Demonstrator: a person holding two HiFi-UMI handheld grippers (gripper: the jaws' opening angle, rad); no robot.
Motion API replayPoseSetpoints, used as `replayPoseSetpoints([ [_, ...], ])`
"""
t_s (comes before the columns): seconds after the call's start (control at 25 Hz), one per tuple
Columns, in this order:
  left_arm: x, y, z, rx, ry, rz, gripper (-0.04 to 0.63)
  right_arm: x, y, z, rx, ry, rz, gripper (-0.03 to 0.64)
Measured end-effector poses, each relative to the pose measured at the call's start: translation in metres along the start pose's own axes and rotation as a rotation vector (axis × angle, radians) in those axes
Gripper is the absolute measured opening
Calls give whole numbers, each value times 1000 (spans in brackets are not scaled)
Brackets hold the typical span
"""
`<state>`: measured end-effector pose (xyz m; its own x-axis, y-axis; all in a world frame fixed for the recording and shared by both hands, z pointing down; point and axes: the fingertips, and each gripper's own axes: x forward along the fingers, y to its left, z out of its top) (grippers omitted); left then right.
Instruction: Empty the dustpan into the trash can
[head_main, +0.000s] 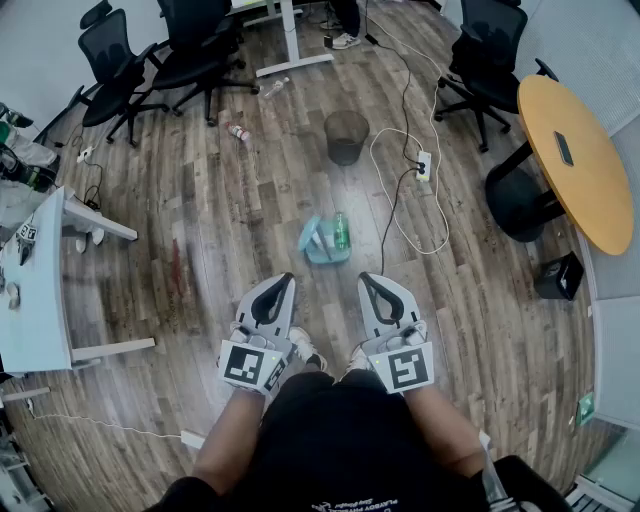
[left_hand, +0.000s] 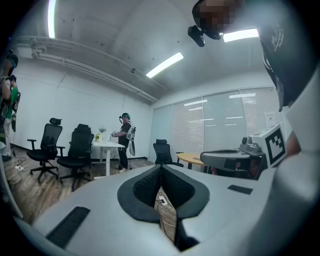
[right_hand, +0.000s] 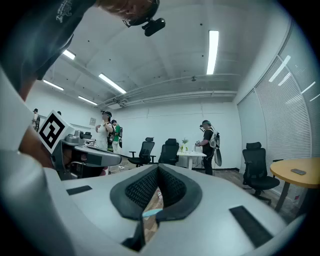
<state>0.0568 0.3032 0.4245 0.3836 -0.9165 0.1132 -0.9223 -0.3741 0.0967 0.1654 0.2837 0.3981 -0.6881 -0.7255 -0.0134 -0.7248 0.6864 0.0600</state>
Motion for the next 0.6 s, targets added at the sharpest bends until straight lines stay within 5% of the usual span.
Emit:
replayPoseSetpoints([
  [0.6,11,40,-14,-16,26,-26,23,40,9,-35,15,85,-7,15],
])
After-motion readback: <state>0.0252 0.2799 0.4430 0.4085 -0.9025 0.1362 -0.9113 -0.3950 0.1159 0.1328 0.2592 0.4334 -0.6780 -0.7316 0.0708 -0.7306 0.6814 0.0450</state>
